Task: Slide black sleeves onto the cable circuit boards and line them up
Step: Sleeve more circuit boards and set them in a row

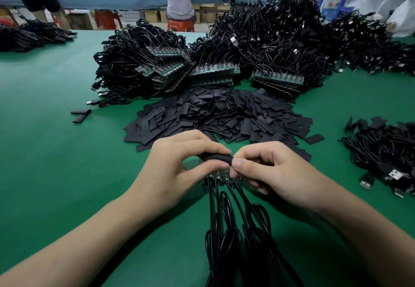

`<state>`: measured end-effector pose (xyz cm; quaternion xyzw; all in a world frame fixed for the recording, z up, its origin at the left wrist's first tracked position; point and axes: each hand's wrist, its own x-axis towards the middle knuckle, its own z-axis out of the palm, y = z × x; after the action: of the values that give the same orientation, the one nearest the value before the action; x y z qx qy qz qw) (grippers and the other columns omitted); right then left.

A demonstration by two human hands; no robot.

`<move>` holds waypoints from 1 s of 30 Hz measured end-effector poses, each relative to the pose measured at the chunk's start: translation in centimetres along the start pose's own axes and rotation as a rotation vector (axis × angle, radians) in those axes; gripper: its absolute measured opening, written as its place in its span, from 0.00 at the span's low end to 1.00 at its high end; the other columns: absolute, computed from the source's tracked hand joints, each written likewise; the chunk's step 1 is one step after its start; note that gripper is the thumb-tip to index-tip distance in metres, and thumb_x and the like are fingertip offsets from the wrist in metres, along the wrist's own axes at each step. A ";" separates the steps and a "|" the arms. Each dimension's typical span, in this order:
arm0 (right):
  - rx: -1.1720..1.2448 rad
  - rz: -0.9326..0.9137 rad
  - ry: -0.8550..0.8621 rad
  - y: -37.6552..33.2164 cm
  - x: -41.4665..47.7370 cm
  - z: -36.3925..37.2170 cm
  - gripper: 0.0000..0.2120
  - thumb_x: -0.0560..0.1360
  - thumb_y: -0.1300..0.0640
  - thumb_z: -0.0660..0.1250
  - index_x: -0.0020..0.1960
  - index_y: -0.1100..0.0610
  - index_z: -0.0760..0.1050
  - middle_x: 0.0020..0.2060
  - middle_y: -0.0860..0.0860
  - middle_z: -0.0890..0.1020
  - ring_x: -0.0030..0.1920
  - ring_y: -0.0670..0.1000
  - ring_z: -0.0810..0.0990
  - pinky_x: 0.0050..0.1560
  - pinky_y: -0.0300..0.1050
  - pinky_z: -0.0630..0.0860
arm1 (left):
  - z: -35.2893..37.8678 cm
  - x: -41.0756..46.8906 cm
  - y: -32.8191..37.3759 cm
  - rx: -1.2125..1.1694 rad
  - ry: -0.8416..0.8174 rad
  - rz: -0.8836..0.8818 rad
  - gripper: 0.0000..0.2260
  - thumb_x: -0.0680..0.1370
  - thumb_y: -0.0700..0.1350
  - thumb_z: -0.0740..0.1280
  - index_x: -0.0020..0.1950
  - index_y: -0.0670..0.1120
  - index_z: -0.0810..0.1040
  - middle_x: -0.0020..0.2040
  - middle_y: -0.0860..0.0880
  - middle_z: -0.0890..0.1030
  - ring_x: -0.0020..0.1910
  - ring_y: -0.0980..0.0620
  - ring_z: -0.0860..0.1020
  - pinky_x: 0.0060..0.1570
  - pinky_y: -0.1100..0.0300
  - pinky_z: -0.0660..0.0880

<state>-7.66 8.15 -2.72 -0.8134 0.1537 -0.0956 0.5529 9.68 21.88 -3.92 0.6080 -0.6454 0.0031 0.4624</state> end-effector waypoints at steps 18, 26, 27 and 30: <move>-0.220 -0.155 0.348 -0.2 -0.2 1.3 0.03 0.79 0.53 0.71 0.47 0.46 0.80 0.40 0.44 0.85 0.40 0.44 0.83 0.47 0.42 0.79 | 0.2 0.1 0.1 0.131 0.195 -0.116 0.11 0.72 0.49 0.77 0.54 0.54 0.87 0.46 0.54 0.79 0.42 0.54 0.77 0.47 0.67 0.73; -0.488 -0.243 0.419 0.2 -0.1 2.1 0.06 0.76 0.49 0.73 0.53 0.44 0.80 0.42 0.36 0.83 0.47 0.37 0.82 0.48 0.31 0.74 | 0.5 0.1 0.8 -0.013 0.253 -0.255 0.23 0.69 0.55 0.77 0.62 0.51 0.85 0.49 0.57 0.84 0.49 0.59 0.83 0.53 0.69 0.78; -0.499 -0.252 0.413 0.2 -0.1 2.1 0.07 0.76 0.49 0.73 0.53 0.44 0.80 0.42 0.36 0.83 0.47 0.38 0.82 0.48 0.32 0.75 | 0.6 0.1 0.8 -0.013 0.250 -0.262 0.23 0.69 0.55 0.78 0.63 0.50 0.84 0.49 0.58 0.84 0.49 0.58 0.83 0.53 0.68 0.78; -0.515 -0.268 0.396 0.2 -0.1 2.3 0.09 0.75 0.48 0.75 0.55 0.44 0.80 0.44 0.36 0.84 0.48 0.38 0.82 0.49 0.34 0.77 | 0.6 0.1 0.9 -0.001 0.236 -0.284 0.22 0.70 0.48 0.80 0.63 0.50 0.83 0.48 0.57 0.84 0.50 0.58 0.83 0.55 0.64 0.79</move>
<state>-7.06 10.09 -3.71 -0.9047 0.1687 -0.2815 0.2717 8.66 21.69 -3.68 0.6882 -0.4945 0.0088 0.5308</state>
